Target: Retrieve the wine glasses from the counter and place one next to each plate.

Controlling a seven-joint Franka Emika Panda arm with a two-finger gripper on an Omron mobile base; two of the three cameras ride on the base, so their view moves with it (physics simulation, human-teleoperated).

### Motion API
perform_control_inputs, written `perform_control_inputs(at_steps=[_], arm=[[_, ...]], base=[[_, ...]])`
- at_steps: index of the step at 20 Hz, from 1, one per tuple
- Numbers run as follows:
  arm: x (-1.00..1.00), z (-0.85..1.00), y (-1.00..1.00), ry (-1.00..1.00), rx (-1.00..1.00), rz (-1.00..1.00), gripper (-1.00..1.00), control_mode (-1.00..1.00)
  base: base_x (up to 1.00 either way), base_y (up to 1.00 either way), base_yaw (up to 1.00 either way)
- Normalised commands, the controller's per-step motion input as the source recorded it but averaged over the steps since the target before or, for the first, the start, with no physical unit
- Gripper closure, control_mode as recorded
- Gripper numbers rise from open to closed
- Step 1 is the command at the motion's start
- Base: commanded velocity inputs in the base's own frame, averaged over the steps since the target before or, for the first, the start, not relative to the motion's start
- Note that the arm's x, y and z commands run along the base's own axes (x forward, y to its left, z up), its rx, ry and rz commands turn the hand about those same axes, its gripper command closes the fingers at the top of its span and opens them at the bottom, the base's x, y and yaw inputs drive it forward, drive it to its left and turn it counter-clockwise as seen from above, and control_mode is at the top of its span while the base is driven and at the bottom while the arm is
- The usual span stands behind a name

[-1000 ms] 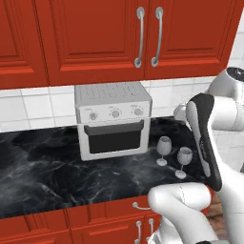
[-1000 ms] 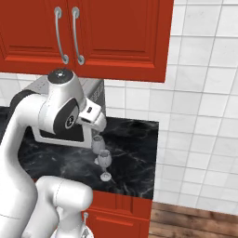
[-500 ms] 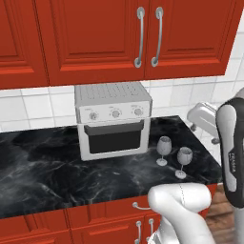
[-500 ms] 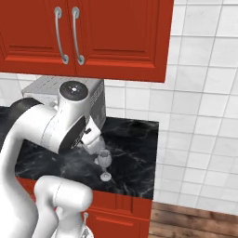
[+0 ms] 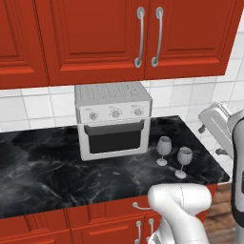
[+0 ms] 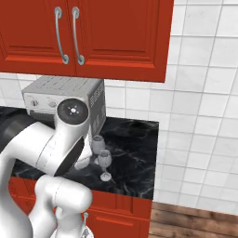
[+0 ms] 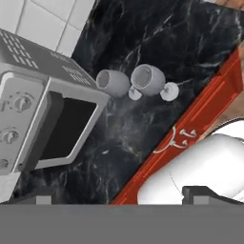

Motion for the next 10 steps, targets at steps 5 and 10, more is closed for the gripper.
perform_control_inputs(at_steps=[5, 10], arm=[[0.02, 0.00, -0.23, 0.07, 0.33, -0.03, -1.00, -1.00], [0.07, -0.09, -0.27, 0.07, 0.35, 0.00, -1.00, -1.00]], base=[[0.00, 0.00, 0.00], [0.00, 0.00, 0.00]])
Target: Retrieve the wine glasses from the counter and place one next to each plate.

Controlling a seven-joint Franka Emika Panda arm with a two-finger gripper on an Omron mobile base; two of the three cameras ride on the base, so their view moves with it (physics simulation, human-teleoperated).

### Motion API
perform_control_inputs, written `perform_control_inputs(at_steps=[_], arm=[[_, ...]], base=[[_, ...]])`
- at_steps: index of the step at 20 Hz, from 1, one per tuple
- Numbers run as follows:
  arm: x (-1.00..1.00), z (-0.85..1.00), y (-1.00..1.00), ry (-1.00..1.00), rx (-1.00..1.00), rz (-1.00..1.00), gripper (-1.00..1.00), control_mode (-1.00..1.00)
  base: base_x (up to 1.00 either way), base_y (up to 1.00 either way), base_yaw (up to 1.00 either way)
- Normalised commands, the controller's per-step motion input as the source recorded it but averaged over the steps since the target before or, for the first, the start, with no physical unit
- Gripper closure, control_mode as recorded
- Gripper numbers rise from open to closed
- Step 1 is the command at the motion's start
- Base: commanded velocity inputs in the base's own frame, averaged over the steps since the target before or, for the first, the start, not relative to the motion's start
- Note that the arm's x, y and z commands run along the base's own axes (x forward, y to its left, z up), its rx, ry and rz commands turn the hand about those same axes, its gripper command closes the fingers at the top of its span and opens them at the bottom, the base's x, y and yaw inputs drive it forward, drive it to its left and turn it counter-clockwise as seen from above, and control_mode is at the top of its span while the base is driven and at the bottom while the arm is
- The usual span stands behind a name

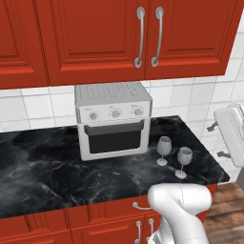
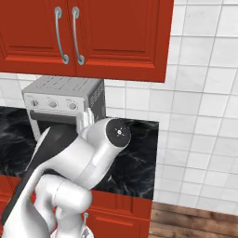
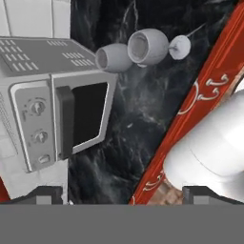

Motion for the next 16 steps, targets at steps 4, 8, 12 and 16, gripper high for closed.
perform_control_inputs(at_steps=[4, 8, 12, 16], arm=[[0.10, -0.15, -0.25, 0.06, 0.33, 0.00, -1.00, -1.00], [0.25, -0.14, -0.15, 0.03, 0.08, 0.00, -1.00, -1.00], [0.25, -0.09, -0.18, 0.16, 0.06, 0.00, -1.00, -1.00], [0.15, -0.11, -0.27, 0.29, 0.12, 0.00, -1.00, -1.00]], base=[[0.00, 0.00, 0.00], [0.00, 0.00, 0.00], [0.00, 0.00, 0.00], [0.00, 0.00, 0.00]])
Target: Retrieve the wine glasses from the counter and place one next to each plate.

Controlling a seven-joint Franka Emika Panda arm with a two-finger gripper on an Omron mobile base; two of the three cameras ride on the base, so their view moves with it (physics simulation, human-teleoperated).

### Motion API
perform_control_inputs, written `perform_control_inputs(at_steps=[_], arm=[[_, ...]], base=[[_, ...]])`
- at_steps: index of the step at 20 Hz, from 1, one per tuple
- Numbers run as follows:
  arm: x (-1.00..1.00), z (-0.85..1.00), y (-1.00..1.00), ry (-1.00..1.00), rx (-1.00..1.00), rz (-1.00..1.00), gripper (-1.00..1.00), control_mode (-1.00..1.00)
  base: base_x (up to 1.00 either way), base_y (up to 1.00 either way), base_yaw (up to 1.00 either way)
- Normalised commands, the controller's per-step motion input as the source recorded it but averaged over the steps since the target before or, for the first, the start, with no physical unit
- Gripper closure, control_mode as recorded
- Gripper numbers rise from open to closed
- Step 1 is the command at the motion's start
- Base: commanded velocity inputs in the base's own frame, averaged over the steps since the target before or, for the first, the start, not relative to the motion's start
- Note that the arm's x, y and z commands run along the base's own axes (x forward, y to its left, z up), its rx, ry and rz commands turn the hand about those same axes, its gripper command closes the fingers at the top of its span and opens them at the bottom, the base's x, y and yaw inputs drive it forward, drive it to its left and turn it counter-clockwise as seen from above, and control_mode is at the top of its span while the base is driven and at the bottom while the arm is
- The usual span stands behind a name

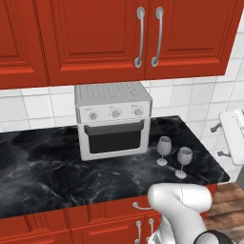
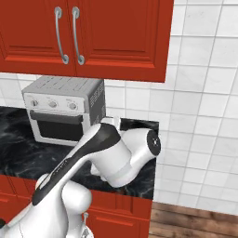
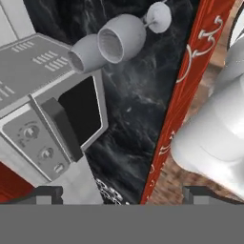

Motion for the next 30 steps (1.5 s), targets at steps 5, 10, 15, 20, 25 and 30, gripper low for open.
perform_control_inputs(at_steps=[5, 10, 15, 20, 25, 30], arm=[[0.12, -0.16, -0.24, 0.27, 0.10, 0.00, -1.00, -1.00], [0.08, -0.22, -0.17, 0.21, 0.07, 0.00, -1.00, -1.00], [0.03, -0.29, -0.04, 0.15, 0.01, 0.00, -1.00, -1.00], [0.00, -0.30, -0.01, 0.07, 0.00, 0.00, -1.00, -1.00], [0.05, -0.33, 0.00, 0.00, 0.00, 0.00, -1.00, -1.00], [0.10, -0.27, 0.00, 0.00, 0.00, 0.00, -1.00, -1.00]], base=[[0.00, 0.00, 0.00], [0.00, 0.00, 0.00], [0.00, 0.00, 0.00], [0.00, 0.00, 0.00], [0.00, 0.00, 0.00], [0.00, 0.00, 0.00]])
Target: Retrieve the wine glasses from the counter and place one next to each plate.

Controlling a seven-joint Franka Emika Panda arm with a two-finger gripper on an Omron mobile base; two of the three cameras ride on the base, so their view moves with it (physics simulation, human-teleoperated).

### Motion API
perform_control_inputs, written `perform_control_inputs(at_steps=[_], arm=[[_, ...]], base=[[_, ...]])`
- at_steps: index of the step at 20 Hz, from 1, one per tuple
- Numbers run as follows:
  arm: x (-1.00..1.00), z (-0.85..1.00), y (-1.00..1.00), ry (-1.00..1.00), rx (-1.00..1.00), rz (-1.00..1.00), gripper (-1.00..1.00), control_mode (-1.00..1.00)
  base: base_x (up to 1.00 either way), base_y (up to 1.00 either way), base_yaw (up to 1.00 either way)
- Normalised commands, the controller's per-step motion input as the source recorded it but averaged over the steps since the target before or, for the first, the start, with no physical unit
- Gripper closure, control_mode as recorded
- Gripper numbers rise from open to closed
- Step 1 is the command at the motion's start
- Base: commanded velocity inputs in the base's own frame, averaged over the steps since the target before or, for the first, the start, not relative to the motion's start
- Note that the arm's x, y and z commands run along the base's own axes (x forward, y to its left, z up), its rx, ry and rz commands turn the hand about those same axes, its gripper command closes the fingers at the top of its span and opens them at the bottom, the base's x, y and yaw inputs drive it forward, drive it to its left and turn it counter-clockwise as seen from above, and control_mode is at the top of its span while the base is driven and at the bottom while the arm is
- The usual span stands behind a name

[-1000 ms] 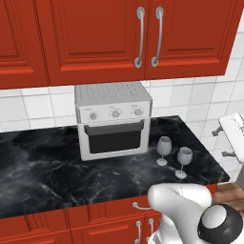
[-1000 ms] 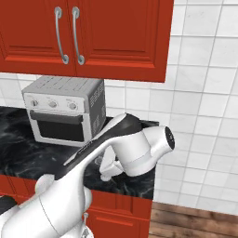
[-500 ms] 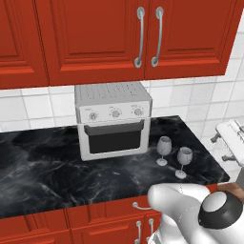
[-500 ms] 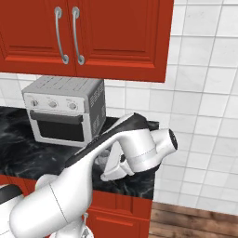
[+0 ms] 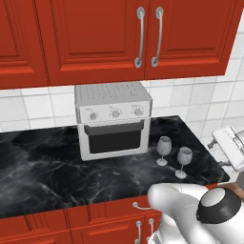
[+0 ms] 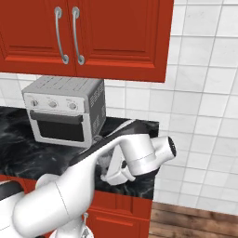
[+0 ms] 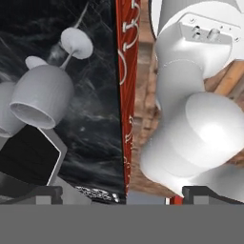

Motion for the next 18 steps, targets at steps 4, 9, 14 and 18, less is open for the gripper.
perform_control_inputs(at_steps=[4, 9, 14, 18], arm=[[0.14, -0.21, 0.00, 0.00, 0.00, 0.00, -1.00, -1.00], [0.26, -0.06, 0.00, 0.00, 0.01, 0.00, -1.00, -1.00], [0.25, -0.06, -0.02, 0.00, 0.01, 0.00, -1.00, -1.00], [0.21, -0.06, -0.03, 0.00, 0.01, 0.00, -1.00, -1.00]], base=[[0.00, 0.00, 0.00], [0.00, 0.00, 0.00], [0.00, 0.00, 0.00], [0.00, 0.00, 0.00]])
